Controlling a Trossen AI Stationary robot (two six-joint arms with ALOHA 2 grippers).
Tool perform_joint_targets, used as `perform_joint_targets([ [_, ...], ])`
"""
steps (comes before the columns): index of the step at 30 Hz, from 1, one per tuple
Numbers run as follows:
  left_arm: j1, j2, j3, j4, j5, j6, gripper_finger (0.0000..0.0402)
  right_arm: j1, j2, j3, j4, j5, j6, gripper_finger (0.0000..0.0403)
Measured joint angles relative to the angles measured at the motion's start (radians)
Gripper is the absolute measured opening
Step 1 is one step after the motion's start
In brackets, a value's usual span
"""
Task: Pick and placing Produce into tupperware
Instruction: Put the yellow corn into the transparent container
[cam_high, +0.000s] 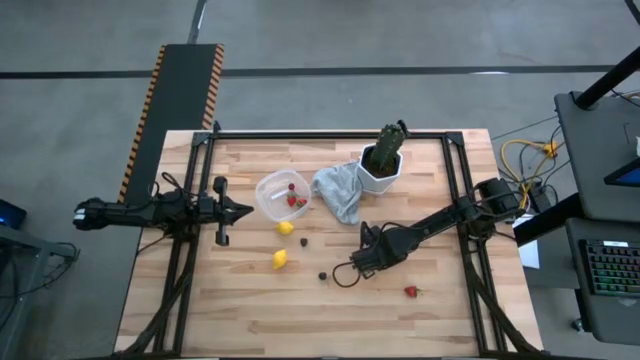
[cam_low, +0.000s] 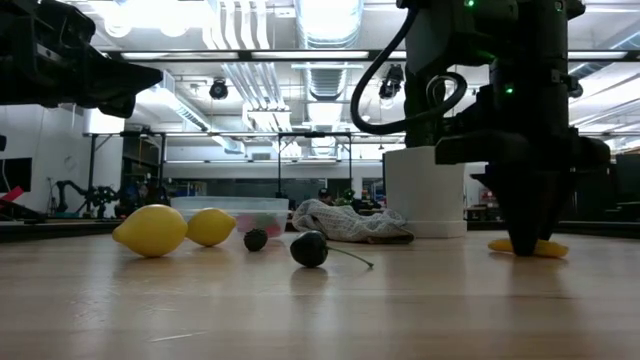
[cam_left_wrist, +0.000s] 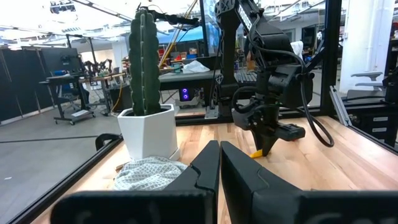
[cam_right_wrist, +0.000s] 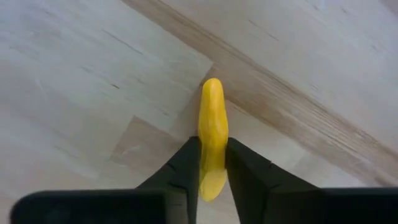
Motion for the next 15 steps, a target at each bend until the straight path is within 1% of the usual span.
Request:
perform_joint_targets([
  [7, 0.0, 0.0, 0.0, 0.0, 0.0, 0.0, 0.0, 0.0, 0.0, -0.002, -0.009, -0.002, -0.036, 0.0019],
  [15, 0.0, 0.0, 0.0, 0.0, 0.0, 0.0, 0.0, 0.0, 0.002, 0.021, -0.021, 0.003, -0.093, 0.001],
])
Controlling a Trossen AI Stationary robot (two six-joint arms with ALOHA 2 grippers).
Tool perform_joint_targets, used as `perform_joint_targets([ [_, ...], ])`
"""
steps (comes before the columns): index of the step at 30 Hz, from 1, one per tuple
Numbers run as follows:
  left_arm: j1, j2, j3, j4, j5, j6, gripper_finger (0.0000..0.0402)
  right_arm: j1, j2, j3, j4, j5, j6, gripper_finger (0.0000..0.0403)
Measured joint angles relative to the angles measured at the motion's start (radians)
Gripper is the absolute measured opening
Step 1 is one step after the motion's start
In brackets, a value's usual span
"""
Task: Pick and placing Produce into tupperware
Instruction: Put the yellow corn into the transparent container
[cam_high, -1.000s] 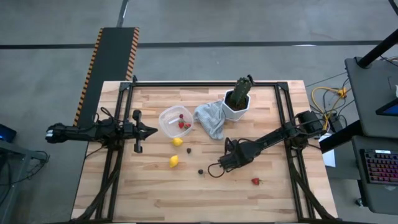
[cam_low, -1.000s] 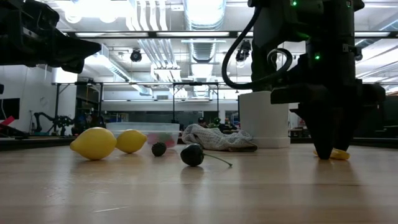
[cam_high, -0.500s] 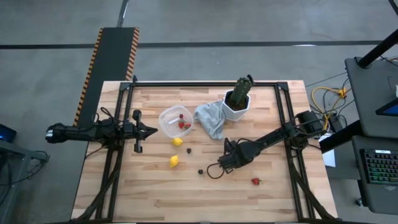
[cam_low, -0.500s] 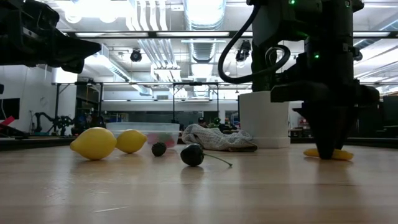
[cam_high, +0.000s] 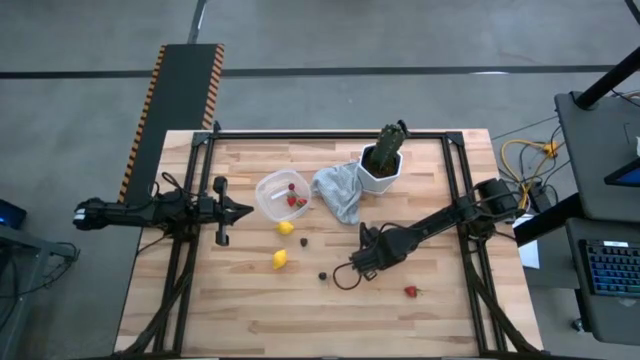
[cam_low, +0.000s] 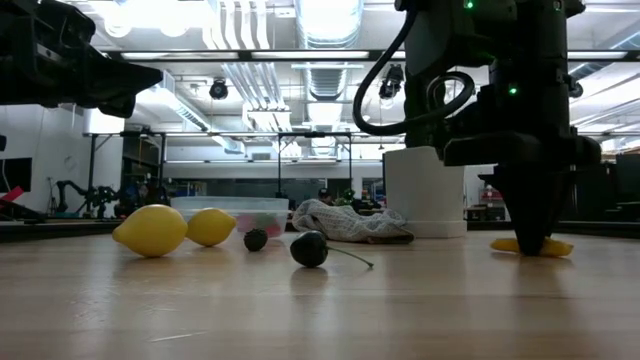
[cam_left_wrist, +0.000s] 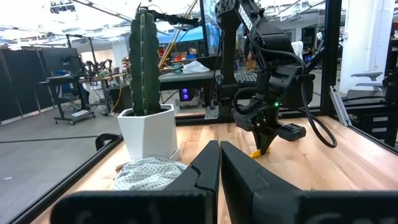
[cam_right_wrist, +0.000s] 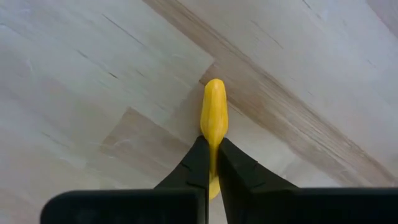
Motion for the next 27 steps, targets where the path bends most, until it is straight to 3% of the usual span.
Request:
perform_joint_targets([
  [12, 0.0, 0.0, 0.0, 0.001, 0.0, 0.0, 0.0, 0.0, -0.01, 0.03, 0.01, 0.052, -0.073, 0.0009],
  [20, 0.0, 0.0, 0.0, 0.003, 0.0, 0.0, 0.0, -0.037, -0.072, 0.068, 0.026, 0.128, -0.229, 0.0009],
  [27, 0.0, 0.0, 0.0, 0.004, 0.0, 0.0, 0.0, -0.042, -0.165, 0.079, 0.236, 0.251, -0.424, 0.0009],
])
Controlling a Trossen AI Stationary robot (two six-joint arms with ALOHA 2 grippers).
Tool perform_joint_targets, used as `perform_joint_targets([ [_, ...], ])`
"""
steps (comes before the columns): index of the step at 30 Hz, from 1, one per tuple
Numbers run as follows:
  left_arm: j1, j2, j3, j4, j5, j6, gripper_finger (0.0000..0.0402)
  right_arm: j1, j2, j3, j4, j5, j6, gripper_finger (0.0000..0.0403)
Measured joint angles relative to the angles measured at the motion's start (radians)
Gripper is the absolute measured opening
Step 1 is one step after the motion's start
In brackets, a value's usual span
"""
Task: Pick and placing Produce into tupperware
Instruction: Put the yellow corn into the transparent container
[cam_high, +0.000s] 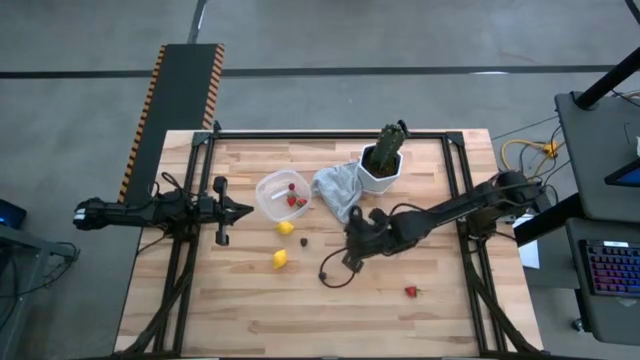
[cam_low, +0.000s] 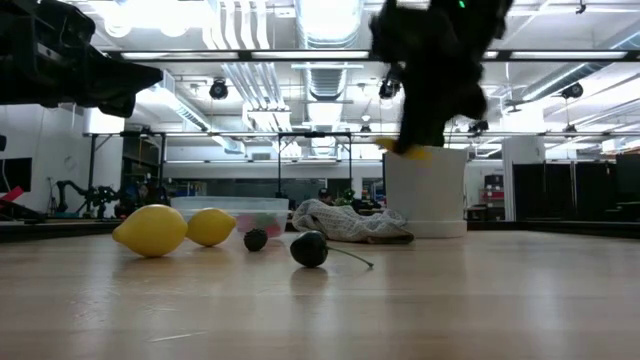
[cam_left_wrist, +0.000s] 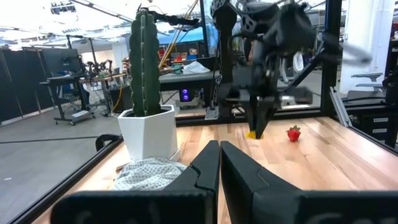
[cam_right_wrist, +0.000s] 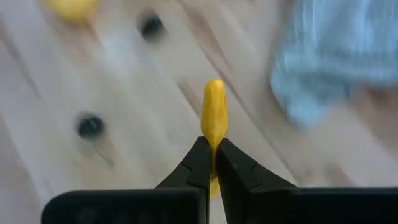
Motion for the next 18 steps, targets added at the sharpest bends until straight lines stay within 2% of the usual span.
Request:
perform_joint_targets([
  [5, 0.0, 0.0, 0.0, 0.0, 0.0, 0.0, 0.0, 0.0, -0.03, -0.007, 0.185, 0.084, -0.187, 0.0009],
  [9, 0.0, 0.0, 0.0, 0.0, 0.0, 0.0, 0.0, -0.001, -0.03, -0.015, 0.29, 0.11, -0.296, 0.0009],
  [18, 0.0, 0.002, 0.0, 0.0, 0.0, 0.0, 0.0, -0.022, -0.025, -0.033, 0.321, 0.112, -0.338, 0.0009],
])
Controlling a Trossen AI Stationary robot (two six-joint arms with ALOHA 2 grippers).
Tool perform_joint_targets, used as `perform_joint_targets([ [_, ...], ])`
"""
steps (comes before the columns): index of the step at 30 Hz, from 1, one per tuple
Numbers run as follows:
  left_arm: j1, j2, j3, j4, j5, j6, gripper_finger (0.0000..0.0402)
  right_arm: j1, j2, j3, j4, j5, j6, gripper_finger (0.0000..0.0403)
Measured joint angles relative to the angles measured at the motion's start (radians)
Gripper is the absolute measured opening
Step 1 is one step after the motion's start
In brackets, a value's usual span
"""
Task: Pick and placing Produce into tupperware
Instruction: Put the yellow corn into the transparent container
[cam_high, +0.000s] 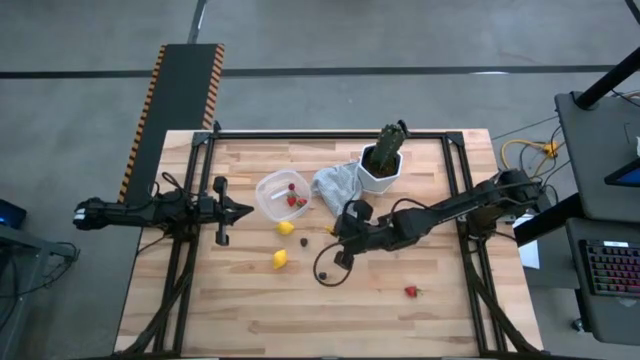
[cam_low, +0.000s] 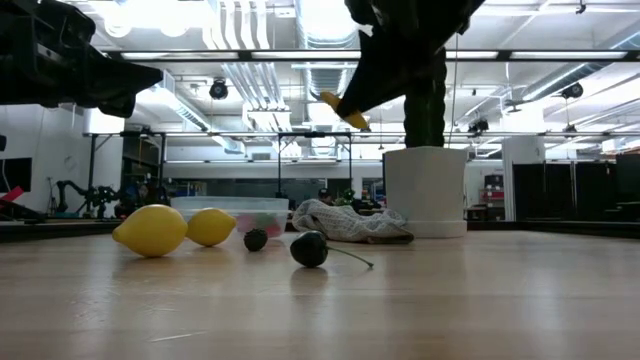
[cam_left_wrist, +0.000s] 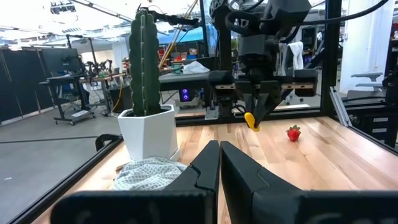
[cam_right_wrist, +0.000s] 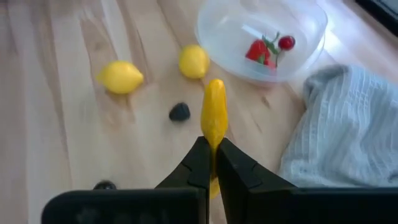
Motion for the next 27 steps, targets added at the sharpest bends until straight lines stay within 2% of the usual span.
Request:
perform_joint_targets([
  [10, 0.0, 0.0, 0.0, 0.0, 0.0, 0.0, 0.0, -0.105, 0.023, 0.0, 0.166, -0.009, -0.214, 0.0009],
  [17, 0.0, 0.004, 0.0, -0.003, 0.0, 0.0, 0.0, -0.189, 0.058, 0.031, 0.264, -0.113, -0.323, 0.0009],
  [22, 0.0, 0.009, 0.0, -0.002, 0.0, 0.0, 0.0, -0.22, 0.094, 0.085, 0.258, -0.127, -0.401, 0.0009],
  [27, 0.0, 0.014, 0.0, 0.002, 0.0, 0.0, 0.0, -0.256, 0.167, 0.182, 0.228, -0.2, -0.459, 0.0009],
])
